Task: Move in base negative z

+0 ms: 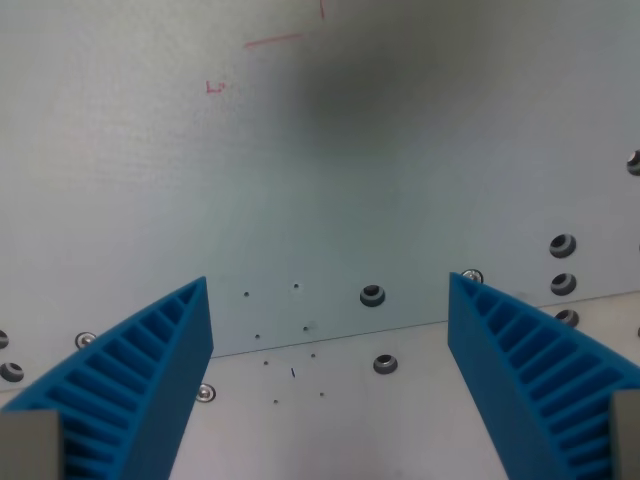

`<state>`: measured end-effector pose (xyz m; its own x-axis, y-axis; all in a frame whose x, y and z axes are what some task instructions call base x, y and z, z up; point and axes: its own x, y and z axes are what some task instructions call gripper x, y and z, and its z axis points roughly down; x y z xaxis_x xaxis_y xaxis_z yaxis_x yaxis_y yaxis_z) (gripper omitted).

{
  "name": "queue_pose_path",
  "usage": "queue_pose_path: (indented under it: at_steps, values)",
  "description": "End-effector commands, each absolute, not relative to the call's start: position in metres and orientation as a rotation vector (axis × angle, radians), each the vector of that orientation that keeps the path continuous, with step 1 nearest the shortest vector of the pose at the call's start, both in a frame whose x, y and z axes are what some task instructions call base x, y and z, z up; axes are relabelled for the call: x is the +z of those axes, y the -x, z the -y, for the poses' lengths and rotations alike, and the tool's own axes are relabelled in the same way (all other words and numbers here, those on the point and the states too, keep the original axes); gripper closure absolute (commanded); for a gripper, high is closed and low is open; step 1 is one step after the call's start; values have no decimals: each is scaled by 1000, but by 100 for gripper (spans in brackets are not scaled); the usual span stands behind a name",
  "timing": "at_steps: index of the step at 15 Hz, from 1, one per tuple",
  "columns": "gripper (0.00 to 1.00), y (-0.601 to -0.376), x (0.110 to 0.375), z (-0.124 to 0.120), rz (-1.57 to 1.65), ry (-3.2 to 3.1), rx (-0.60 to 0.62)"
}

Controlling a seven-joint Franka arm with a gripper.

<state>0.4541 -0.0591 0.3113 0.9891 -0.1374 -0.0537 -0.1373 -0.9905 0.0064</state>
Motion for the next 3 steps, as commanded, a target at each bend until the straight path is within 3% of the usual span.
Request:
queue_pose_path:
  at_steps: [1,3]
  values:
    - [0,-451,299,59,217,-3132,-12]
    - [0,-452,289,59,217,-3132,-12]
